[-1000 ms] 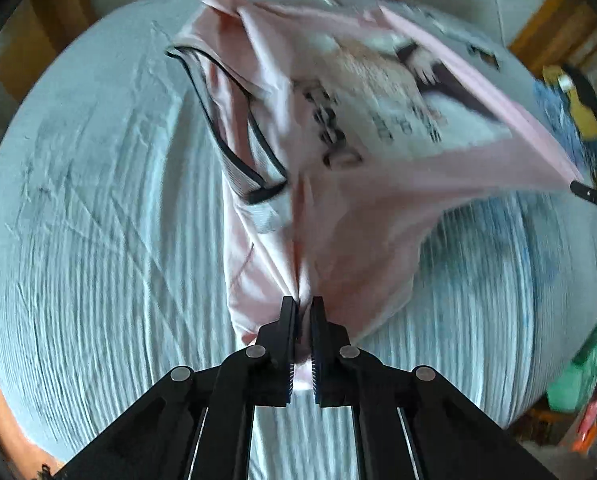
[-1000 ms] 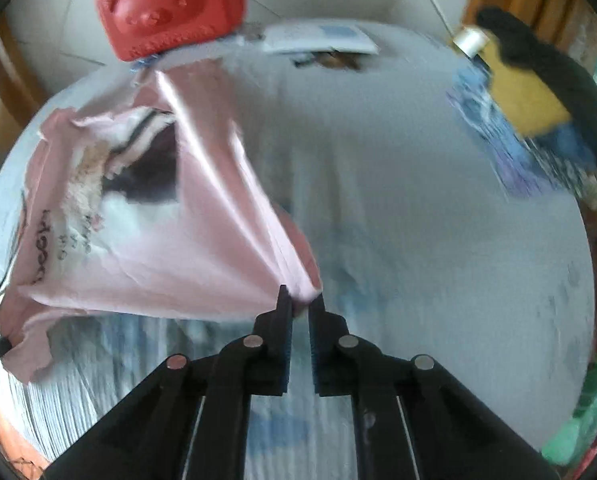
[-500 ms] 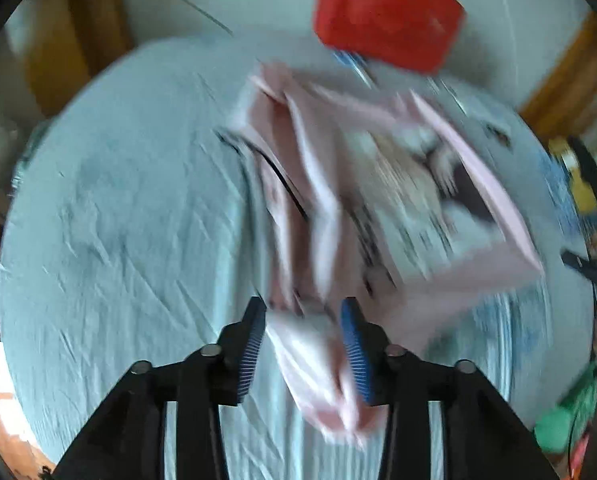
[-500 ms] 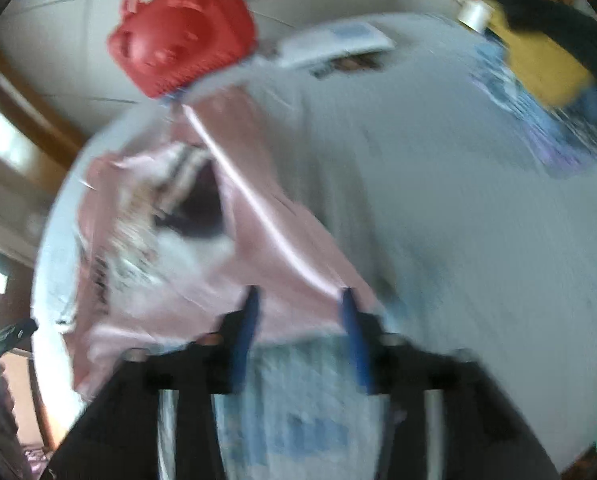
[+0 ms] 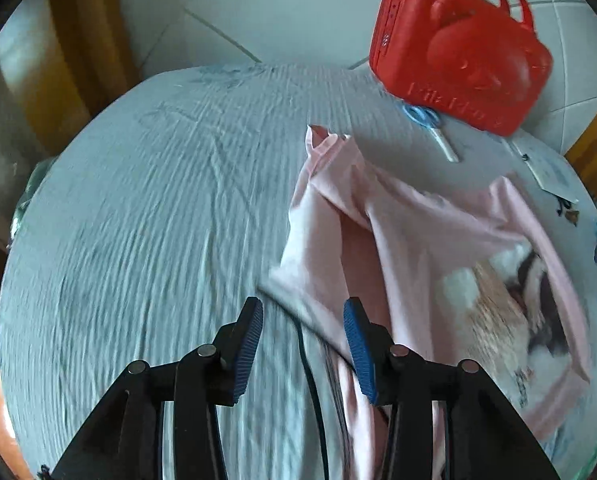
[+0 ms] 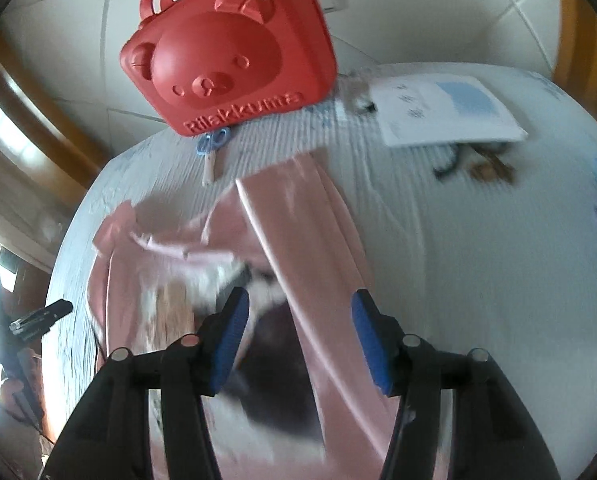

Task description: Fold clothes

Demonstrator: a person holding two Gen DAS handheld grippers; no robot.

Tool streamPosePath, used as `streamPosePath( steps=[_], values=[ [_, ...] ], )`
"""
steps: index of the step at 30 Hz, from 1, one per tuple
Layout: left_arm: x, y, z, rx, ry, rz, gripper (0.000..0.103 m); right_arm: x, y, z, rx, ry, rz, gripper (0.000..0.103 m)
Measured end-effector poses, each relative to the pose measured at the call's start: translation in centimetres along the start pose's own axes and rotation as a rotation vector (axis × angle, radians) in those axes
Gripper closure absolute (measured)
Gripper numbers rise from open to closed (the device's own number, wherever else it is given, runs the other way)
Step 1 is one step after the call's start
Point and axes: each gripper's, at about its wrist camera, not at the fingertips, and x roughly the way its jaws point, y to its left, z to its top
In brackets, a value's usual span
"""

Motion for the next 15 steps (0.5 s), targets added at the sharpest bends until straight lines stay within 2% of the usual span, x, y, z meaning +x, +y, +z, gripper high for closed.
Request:
streamPosePath(
  steps=[3, 8, 10, 15],
  values=[
    [2.9, -0.1, 1.6, 0.019, 0.026, -0.007, 0.060, 2.6, 0.3, 2.4, -0.016, 0.015, -0.013, 0.049],
    [6.5, -0.5, 2.9, 0.047, 0.064, -0.059, 0.060, 7.8, 0.5, 6.4, -0.036, 0.036, -0.049, 0.043],
    [7.7, -0.7, 3.0, 0.044, 0.087, -0.046, 0.060, 9.8, 0.9, 7.5, -0.056, 0.058, -0.058, 0.043],
    [7.9, -1.1, 2.9, 0.068, 0.070, -0.021, 0.062, 14.0, 2.3, 8.8, -0.136, 0.094, -0.102, 0.043]
  ],
)
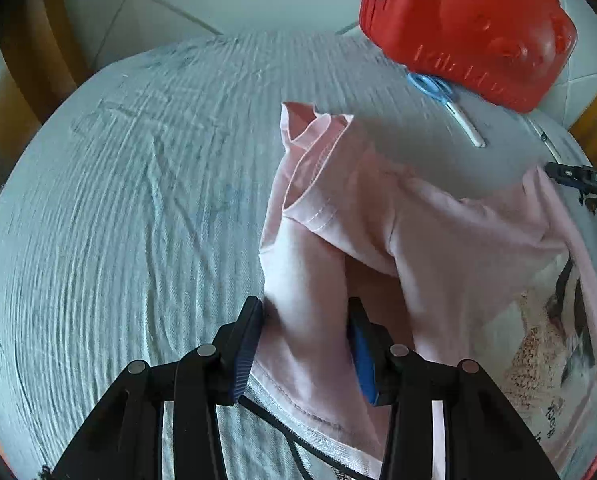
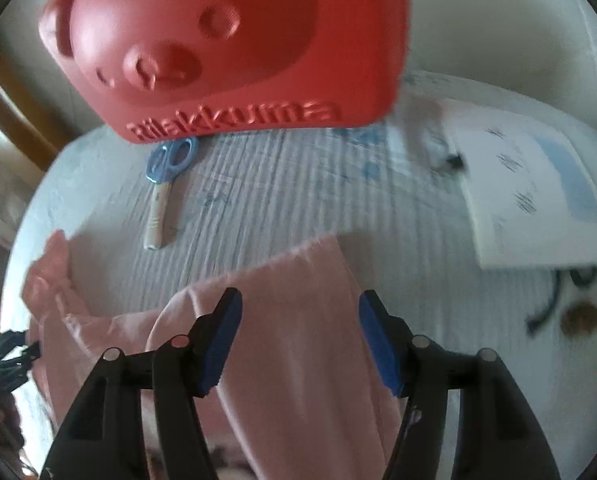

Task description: Fold clothes

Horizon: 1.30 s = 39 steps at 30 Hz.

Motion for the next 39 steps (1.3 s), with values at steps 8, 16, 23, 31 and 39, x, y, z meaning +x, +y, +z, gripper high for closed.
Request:
streamPosePath(
  steps=[8, 16, 23, 31, 39],
  values=[
    [-2.2, 2.7, 0.0, -0.097, -0.064, 0.089, 0.098, -1.8, 1.5, -0.4, -0.142, -0.076, -0.292, 0.101],
    [-0.6, 8.1, 1.7, -0.291, -0.027, 0.003, 0.082, -1.7, -4.1, 0.5, 0.053, -0.070, -0.205, 0.097],
    [-5.6, 8.5, 2.5, -0.254, -0.148, 0.040, 0.044, -8.6, -5.7, -2.2, 0.137, -0.197, -0.081, 0.086],
    [-2.9, 5.1, 2.4, -0.147, -0.079, 0.093, 0.044, -7.0, 5.8, -3.4, -0.137, -0.081, 0.154, 0.083],
    [-1.0, 4.9, -1.2, -0.149, -0.021, 0.059, 0.051, -2.2, 21.2, -0.9, -0.334, -0.032, 0.331, 0.048]
  ],
)
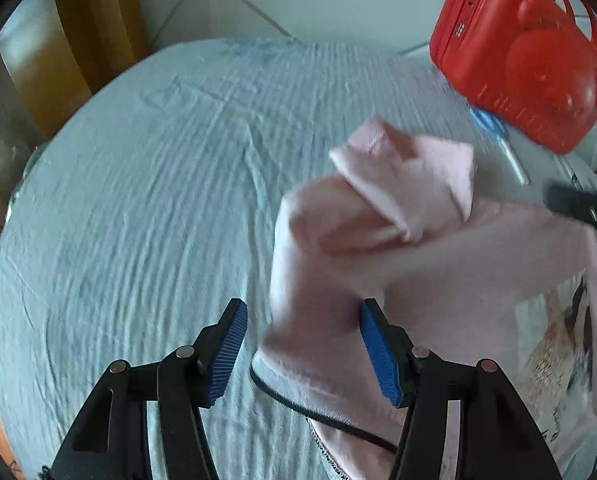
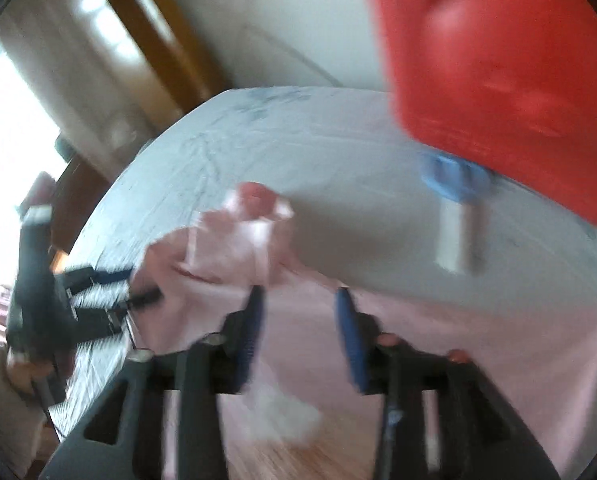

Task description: Fold clothes

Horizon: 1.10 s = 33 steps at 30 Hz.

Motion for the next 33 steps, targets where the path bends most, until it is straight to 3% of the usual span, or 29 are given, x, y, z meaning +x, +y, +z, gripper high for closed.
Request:
streamPosePath(
  steps=[3, 6, 7, 8, 9, 12, 15, 17, 19, 22, 24, 26, 30, 31, 32, 33],
  values=[
    [0.4, 0.6, -0.4, -0.036, -0.014, -0.010, 0.081, 3.2, 2.2, 1.5, -0.026, 0.024, -0.021, 0.043],
    [0.5, 0.9, -0.2, -0.054, -0.014, -0.037, 0.091, 7.0, 3.7, 2.2, -0.100, 0.092, -0.078, 0.045],
    [0.5, 0.9, -0.2, -0.055, -0.016, -0.040, 0.092, 8.3, 4.5, 2.2, -0.159, 0.130, -0.148, 0.057],
    [0.5, 0.9, -0.3, -0.057, -0.016, -0.037, 0.092, 8.8, 5.0, 2.2, -0.204, 0.125, -0.235, 0.098],
    [0.4, 1.0, -0.4, -0.061, -0.018, -0.035, 0.092, 8.6, 4.6, 2.5, -0.195, 0.099, -0.255, 0.101],
    [0.5, 2.0, -0.5, -0.103, -0.023, -0.071, 0.092, 7.6, -0.4, 4.3, 0.031, 0.042, -0.246, 0.100],
    [0.5, 2.4, -0.3, -0.124, -0.020, -0.070, 0.088, 7.2, -2.3, 4.6, 0.084, 0.012, -0.261, 0.095],
    [-0.2, 2.7, -0.4, -0.135, -0.014, -0.112, 0.088, 5.2, -3.1, 4.7, 0.148, -0.035, -0.191, 0.094],
    [-1.9, 2.7, -0.2, -0.126, -0.058, -0.122, 0.087, 3.5, -1.5, 5.1, 0.094, -0.060, -0.090, 0.094],
    [-3.3, 2.3, 0.8, -0.098, -0.119, -0.077, 0.068, 4.4, 2.0, 5.8, -0.016, 0.007, -0.001, 0.086],
    [-2.6, 2.1, 1.5, -0.100, -0.108, -0.074, 0.064, 5.6, 4.0, 6.2, -0.051, 0.030, 0.026, 0.066],
    [-1.3, 1.9, 1.8, -0.097, -0.084, -0.060, 0.064, 7.4, 5.5, 6.8, -0.075, 0.040, 0.027, 0.054],
    [0.2, 2.1, 1.1, -0.107, -0.059, -0.080, 0.067, 10.4, 6.9, 7.4, -0.108, 0.079, -0.009, 0.053],
    [0.5, 1.9, 0.9, -0.102, -0.049, -0.069, 0.074, 11.1, 6.8, 6.9, -0.119, 0.101, -0.024, 0.053],
    [0.9, 1.8, 0.8, -0.096, -0.041, -0.064, 0.092, 12.2, 6.9, 6.6, -0.145, 0.143, -0.065, 0.057],
    [1.0, 1.8, 0.7, -0.096, -0.038, -0.065, 0.096, 12.2, 7.0, 6.2, -0.187, 0.132, -0.133, 0.084]
  ],
)
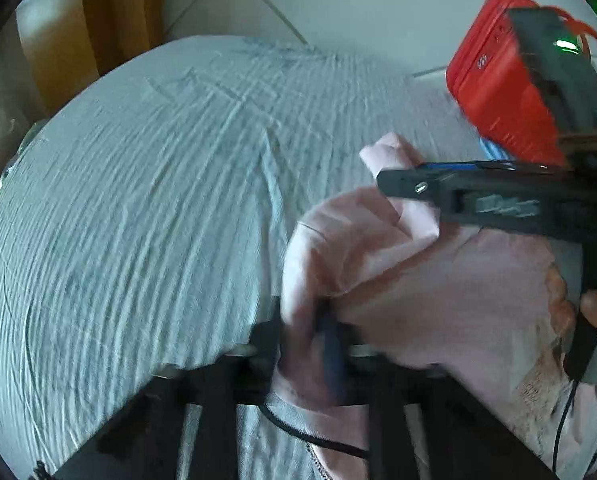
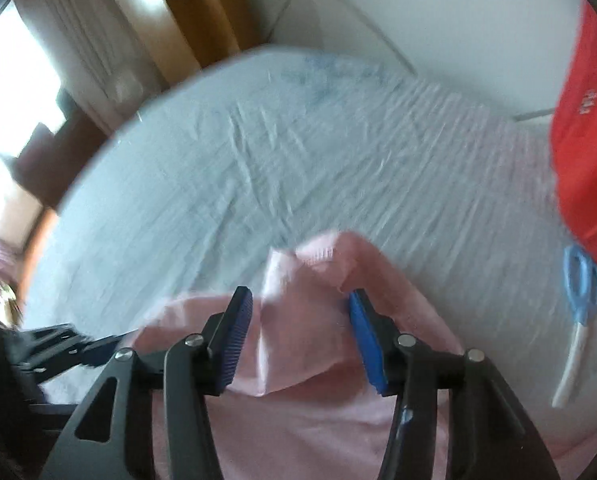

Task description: Fold clothes

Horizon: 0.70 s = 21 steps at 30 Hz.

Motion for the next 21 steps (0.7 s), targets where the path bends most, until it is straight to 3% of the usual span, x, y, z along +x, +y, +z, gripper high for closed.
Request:
streamPosePath(
  steps=[1, 5, 6, 8, 11, 15, 21],
  values=[
    [-0.1, 0.0, -0.2, -0.004, -0.008, 0.009, 0.097, -0.6, 0.0, 0.1, -0.019, -0.018, -0.015, 0.100],
    [-1.4, 0.3, -0.3, -0.037, -0.063, 0.003, 0.098, -4.6, -5.6, -0.4, 0.234, -0.212, 0.024, 0.100],
    [-1.4, 0.3, -0.3, -0.040, -0.068, 0.019, 0.098, -4.5, -6.7, -0.5, 0.279, -0.226, 0.028, 0.099],
    [-1.0, 0.9, -0.2, -0.057, -0.057, 0.076, 0.093, -3.7, -10.2, -0.9, 0.431, -0.180, 0.128, 0.099],
    [-1.0, 2.0, -0.2, -0.094, -0.014, 0.038, 0.091, -5.8, -10.6, -2.5, 0.421, -0.205, 0.139, 0.099],
    [-4.3, 0.3, -1.2, 0.011, -0.033, 0.094, 0.080, -10.4, -10.3, -8.1, 0.372, -0.199, 0.112, 0.099],
    [-10.2, -3.2, -6.1, 0.119, -0.009, 0.059, 0.065, -16.4, -12.0, -20.7, 0.466, -0.150, -0.008, 0.098]
  ],
)
